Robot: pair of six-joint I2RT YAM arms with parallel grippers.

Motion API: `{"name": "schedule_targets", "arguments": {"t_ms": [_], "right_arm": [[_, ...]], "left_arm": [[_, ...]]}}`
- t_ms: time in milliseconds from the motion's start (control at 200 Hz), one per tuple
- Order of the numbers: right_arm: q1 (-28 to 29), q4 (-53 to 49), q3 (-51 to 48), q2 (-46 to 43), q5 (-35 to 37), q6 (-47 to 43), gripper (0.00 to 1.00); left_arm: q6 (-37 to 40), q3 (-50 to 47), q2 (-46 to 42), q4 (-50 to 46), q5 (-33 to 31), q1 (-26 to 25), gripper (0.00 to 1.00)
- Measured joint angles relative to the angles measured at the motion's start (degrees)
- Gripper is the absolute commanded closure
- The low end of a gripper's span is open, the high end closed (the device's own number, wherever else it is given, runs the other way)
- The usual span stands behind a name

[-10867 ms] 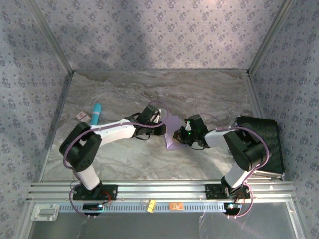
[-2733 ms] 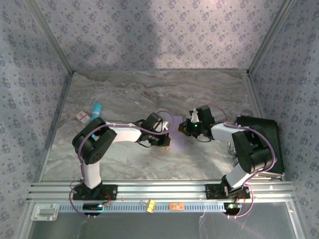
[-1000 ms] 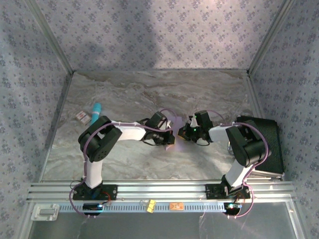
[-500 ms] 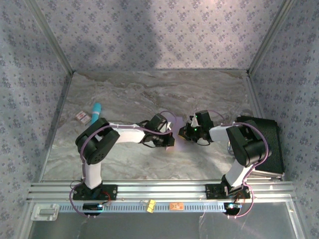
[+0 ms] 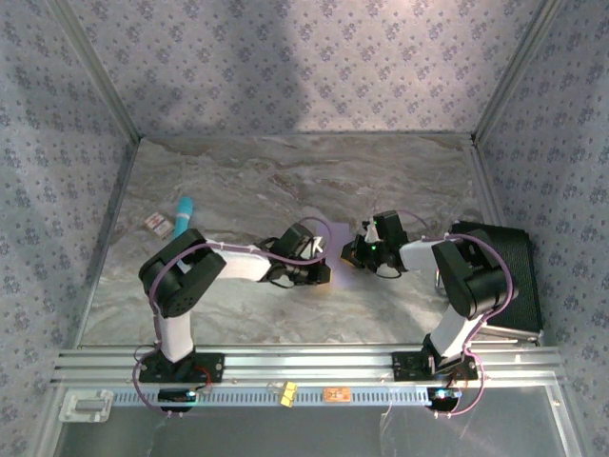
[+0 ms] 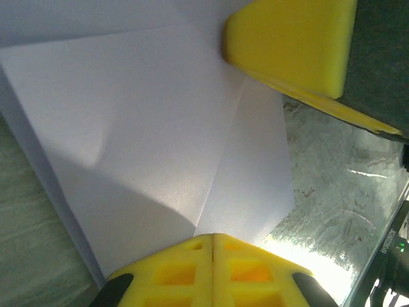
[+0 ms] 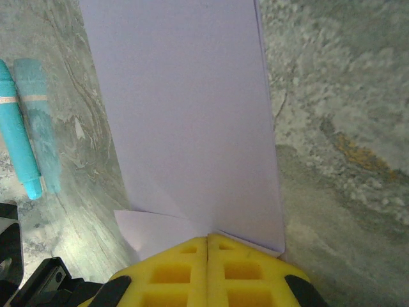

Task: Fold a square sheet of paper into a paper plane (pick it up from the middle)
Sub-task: Fold the triangle a second time at the center of the table, then turn over the paper at the center of the table.

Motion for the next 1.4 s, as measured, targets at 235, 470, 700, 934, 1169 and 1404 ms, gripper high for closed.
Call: {"name": "schedule_targets", "arguments": {"t_ms": [235,470,700,934,1169,1404], "right_arm": [[0.0,0.15,0.02,0.0,-0.63,-0.07,0.93],[0.0,-3.17,3.26,-0.28,-1.9,-2.23,0.74],[0.02,-9.27,4.9,-6.91,1.62,-2.84,0.63],[1.73,-12.0,-1.22,-13.99,5.44,0.07,0.63],[4.96,-15.21,-2.14,-16.22,8.2,1.77,0.61],[6.12,-17.27,-2.54,-16.7,9.86,2.64,0.59]], "left_arm": [[0.48,-0.24,-3.78,-5.57,-0.83,0.0,0.92],[2.1,2.14,-9.31,-8.02,-1.46,2.99,0.92],[7.15,10.25,-5.35,-15.17,-1.92,5.64,0.93],[11.06,14.47,-3.08,-18.43,-1.31,5.64,0.93],[13.97,16.65,2.86,-21.73,-1.99,5.64,0.95],[15.82,17.49,5.95,-23.63,-3.23,5.46,0.96]]}}
